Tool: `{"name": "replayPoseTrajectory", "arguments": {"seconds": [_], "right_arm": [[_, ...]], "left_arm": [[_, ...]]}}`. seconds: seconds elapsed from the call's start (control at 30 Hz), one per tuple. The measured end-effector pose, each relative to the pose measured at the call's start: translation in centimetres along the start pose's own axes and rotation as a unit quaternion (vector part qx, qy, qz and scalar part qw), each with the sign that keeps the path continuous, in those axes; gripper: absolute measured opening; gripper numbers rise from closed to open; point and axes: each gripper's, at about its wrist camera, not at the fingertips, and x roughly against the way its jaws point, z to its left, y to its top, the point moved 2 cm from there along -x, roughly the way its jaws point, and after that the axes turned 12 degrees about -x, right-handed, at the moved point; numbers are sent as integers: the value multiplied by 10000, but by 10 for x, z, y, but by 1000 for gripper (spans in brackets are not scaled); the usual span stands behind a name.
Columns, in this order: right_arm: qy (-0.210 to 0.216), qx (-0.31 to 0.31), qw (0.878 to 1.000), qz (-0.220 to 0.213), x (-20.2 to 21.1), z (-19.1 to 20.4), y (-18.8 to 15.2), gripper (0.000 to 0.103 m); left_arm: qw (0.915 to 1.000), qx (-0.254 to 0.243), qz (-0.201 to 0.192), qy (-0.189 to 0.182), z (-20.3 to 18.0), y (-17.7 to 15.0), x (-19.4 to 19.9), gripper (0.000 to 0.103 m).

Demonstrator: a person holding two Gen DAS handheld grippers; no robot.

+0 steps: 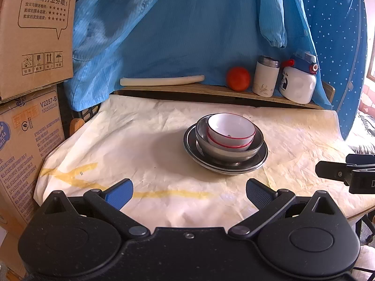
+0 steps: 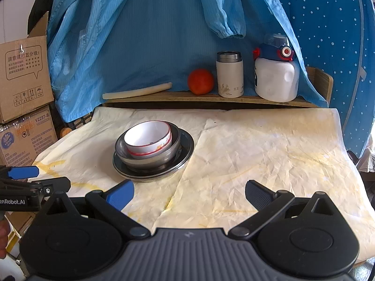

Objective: Organize plates and bowls

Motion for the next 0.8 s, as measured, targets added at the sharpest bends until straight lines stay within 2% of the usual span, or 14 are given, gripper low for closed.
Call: {"name": "replayPoseTrajectory", "arguments": {"seconds": [0.8], "right_arm": [[17,-6,10000,48,-1,-4,1,103]], "left_arm": [[9999,-73,19,-105,-3,0,-3,102]]}}
